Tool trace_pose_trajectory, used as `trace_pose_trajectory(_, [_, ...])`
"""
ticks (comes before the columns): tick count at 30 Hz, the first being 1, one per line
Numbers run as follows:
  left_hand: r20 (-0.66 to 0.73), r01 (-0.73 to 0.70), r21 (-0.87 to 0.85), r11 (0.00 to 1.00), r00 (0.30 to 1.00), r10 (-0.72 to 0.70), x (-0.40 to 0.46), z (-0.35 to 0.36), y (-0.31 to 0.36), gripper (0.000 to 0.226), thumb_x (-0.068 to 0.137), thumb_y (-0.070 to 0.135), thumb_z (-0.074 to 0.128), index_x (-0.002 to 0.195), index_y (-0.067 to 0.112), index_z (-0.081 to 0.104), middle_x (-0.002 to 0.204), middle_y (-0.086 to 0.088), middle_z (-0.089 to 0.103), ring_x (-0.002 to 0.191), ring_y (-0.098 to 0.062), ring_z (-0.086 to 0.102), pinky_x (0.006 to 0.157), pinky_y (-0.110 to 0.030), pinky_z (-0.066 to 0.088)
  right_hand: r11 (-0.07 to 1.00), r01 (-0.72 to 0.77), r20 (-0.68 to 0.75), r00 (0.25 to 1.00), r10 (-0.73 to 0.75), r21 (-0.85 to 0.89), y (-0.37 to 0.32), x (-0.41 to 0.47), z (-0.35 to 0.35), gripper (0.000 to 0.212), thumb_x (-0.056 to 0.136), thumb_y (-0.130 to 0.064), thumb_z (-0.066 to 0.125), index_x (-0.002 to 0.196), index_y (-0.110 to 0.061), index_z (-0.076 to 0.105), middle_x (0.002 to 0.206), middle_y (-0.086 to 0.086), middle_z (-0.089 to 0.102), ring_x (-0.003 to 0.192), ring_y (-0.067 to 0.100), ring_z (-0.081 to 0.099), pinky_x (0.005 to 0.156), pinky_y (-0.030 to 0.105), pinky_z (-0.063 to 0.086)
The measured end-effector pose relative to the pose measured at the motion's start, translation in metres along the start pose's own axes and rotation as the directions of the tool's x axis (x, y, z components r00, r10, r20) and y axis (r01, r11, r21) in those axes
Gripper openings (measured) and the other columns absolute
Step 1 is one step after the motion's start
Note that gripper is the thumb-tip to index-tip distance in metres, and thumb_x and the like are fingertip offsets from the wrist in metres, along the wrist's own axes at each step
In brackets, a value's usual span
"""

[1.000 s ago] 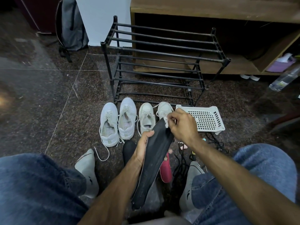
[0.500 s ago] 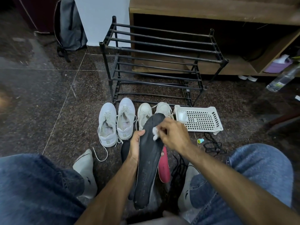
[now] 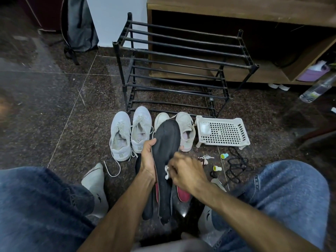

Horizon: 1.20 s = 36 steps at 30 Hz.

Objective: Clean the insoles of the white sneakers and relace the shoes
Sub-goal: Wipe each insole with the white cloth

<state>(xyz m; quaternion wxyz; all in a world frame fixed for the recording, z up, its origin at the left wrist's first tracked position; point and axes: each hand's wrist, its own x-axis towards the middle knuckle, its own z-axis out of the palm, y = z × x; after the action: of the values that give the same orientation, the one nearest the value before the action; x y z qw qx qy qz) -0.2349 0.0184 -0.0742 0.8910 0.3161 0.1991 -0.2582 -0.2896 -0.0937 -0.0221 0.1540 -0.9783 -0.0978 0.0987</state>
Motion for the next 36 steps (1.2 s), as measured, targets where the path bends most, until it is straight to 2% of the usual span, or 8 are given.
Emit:
trace_pose_trajectory(3, [-0.006, -0.051, -0.022, 0.998, 0.999, 0.051, -0.002, 0.003, 0.004, 0.054, 0.086, 0.038, 0.042, 0.111, -0.004, 0.065, 0.099, -0.027, 0.068, 0.083, -0.035, 0.067, 0.074, -0.035, 0.056, 1.000, -0.017, -0.070, 0.997, 0.017, 0.005, 0.008, 0.008, -0.008, 0.021, 0.093, -0.026, 0.049, 0.101, -0.022, 0.068, 0.105, -0.005, 0.058, 0.089, 0.026, 0.064, 0.080, 0.040, 0.052])
trace_pose_trajectory(8, [-0.006, -0.081, -0.012, 0.997, 0.997, 0.081, 0.000, 0.007, 0.004, 0.041, 0.086, 0.033, 0.045, 0.084, 0.006, 0.076, 0.086, -0.015, 0.069, 0.073, -0.025, 0.066, 0.071, -0.032, 0.052, 0.992, -0.125, -0.249, 0.960, 0.126, 0.017, 0.014, 0.040, -0.026, 0.021, 0.095, -0.029, 0.049, 0.097, -0.020, 0.068, 0.102, -0.002, 0.057, 0.085, 0.030, 0.064, 0.074, 0.042, 0.052])
trace_pose_trajectory(14, [0.050, 0.008, -0.150, 0.989, 0.999, 0.000, -0.006, 0.002, 0.001, 0.064, 0.085, 0.039, 0.047, 0.133, -0.003, 0.054, 0.135, -0.031, 0.051, 0.127, -0.042, 0.049, 0.113, -0.052, 0.031, 0.994, 0.106, -0.022, 0.994, -0.105, 0.035, -0.004, 0.004, -0.011, 0.020, 0.093, -0.023, 0.051, 0.101, -0.020, 0.069, 0.101, -0.003, 0.057, 0.088, 0.026, 0.061, 0.075, 0.036, 0.050])
trace_pose_trajectory(20, [0.033, -0.036, -0.082, 0.996, 0.999, 0.039, -0.003, 0.006, 0.002, 0.051, 0.091, 0.036, 0.037, 0.086, 0.005, 0.077, 0.085, -0.015, 0.072, 0.073, -0.025, 0.070, 0.070, -0.030, 0.056, 0.998, -0.018, -0.144, 0.990, 0.009, -0.066, 0.011, 0.034, -0.025, 0.023, 0.093, -0.028, 0.047, 0.101, -0.020, 0.067, 0.106, -0.001, 0.056, 0.085, 0.032, 0.063, 0.074, 0.041, 0.051])
trace_pose_trajectory(25, [0.084, 0.025, -0.177, 0.984, 0.996, -0.010, -0.007, 0.003, 0.004, 0.066, 0.079, 0.039, 0.052, 0.134, 0.002, 0.055, 0.136, -0.027, 0.051, 0.125, -0.039, 0.052, 0.107, -0.050, 0.040, 0.998, 0.054, -0.029, 0.998, -0.053, 0.028, -0.005, 0.008, -0.011, 0.021, 0.091, -0.023, 0.051, 0.099, -0.020, 0.070, 0.102, 0.000, 0.058, 0.091, 0.028, 0.062, 0.077, 0.037, 0.050])
trace_pose_trajectory(29, [0.134, -0.012, -0.194, 0.981, 0.990, 0.038, -0.004, 0.009, 0.013, 0.073, 0.077, 0.041, 0.046, 0.145, 0.015, 0.041, 0.135, -0.015, 0.054, 0.107, -0.035, 0.059, 0.085, -0.049, 0.054, 0.988, 0.151, 0.053, 0.987, -0.149, -0.025, -0.005, -0.011, -0.004, 0.025, 0.088, -0.023, 0.048, 0.100, -0.015, 0.069, 0.106, 0.000, 0.058, 0.085, 0.034, 0.063, 0.077, 0.045, 0.053])
trace_pose_trajectory(33, [0.159, -0.046, -0.072, 0.996, 0.986, 0.057, 0.001, 0.013, 0.020, 0.071, 0.079, 0.047, 0.044, 0.147, 0.028, 0.038, 0.132, -0.015, 0.060, 0.114, -0.034, 0.054, 0.095, -0.050, 0.043, 0.989, 0.150, -0.067, 0.986, -0.150, -0.014, -0.005, -0.004, -0.001, 0.025, 0.079, -0.023, 0.050, 0.087, -0.009, 0.070, 0.099, 0.003, 0.063, 0.072, 0.036, 0.064, 0.065, 0.046, 0.056])
trace_pose_trajectory(36, [0.156, -0.087, -0.093, 0.992, 0.983, 0.101, -0.001, 0.010, 0.023, 0.065, 0.078, 0.042, 0.047, 0.137, 0.015, 0.051, 0.117, -0.017, 0.065, 0.104, -0.032, 0.059, 0.096, -0.047, 0.044, 0.994, 0.097, -0.062, 0.994, -0.094, 0.052, -0.006, -0.001, -0.002, 0.017, 0.084, -0.019, 0.055, 0.087, -0.008, 0.068, 0.099, 0.001, 0.061, 0.079, 0.031, 0.062, 0.070, 0.040, 0.054])
